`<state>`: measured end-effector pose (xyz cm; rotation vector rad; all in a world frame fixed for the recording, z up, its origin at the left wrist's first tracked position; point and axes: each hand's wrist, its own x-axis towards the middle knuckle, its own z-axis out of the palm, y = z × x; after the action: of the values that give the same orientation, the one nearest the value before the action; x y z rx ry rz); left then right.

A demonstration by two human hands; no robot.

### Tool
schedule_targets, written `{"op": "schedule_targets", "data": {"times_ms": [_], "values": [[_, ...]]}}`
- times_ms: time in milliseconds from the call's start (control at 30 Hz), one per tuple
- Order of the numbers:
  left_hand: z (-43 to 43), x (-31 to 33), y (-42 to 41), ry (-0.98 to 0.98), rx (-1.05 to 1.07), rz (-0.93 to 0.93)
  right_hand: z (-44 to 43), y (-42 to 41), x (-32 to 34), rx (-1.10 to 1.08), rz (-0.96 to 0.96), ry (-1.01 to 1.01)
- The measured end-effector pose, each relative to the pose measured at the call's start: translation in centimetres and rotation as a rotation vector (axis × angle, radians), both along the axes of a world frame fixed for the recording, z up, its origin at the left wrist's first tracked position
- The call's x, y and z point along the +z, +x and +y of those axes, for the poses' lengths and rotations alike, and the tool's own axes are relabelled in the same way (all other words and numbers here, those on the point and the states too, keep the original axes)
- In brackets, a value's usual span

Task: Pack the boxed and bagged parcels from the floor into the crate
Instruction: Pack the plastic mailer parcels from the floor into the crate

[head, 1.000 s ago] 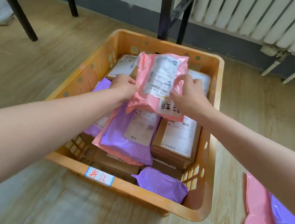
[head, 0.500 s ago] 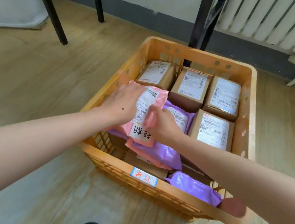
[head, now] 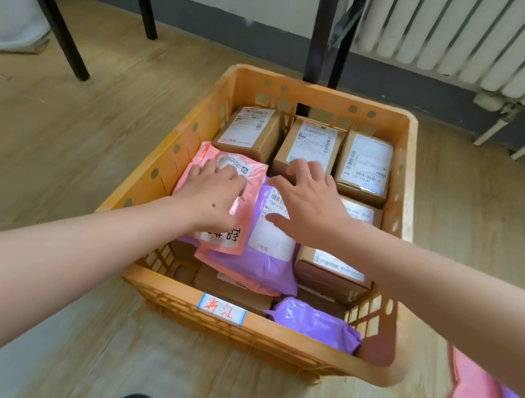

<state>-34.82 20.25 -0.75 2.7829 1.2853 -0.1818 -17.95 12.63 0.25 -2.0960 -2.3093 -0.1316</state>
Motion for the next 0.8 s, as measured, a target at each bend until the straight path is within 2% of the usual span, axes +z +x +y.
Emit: {"op": "schedule_targets", "data": {"times_ms": [100, 267, 400, 467, 567, 700, 800], "values": [[-2.0, 1.7, 4.5, 0.098, -0.046, -0.271, -2.1, 2.4, 2.5, 0.064, -0.096, 0.101], [-6.3, 4.3, 14.1, 0.038, -0.133, -0.646, -6.8, 8.7, 5.3, -0.084, -0.008, 0.219], [-9.5, 4.9, 20.1, -0.222, -0.182, -0.840, -10.3, 15.9, 5.3, -0.105, -0.086, 0.293], [-11.2, 4.7, 22.5, -0.313, -0.216, -0.854, -11.5, 19.1, 4.3, -0.130, -0.085, 0.304], [-12.8, 3.7, 25.9, -0.335, -0.298, -0.818, -13.1, 23.0, 1.8, -0.217, -0.038, 0.283], [-14.1, 1.8, 31.3, -0.396, -0.312, -0.667, -15.8, 27.4, -2.4, -0.289, 0.000, 0.143], [-15.8, -0.7, 35.5, -0.513, -0.273, -0.566, -18.4, 30.8, -5.2, -0.360, 0.029, 0.057]]}}
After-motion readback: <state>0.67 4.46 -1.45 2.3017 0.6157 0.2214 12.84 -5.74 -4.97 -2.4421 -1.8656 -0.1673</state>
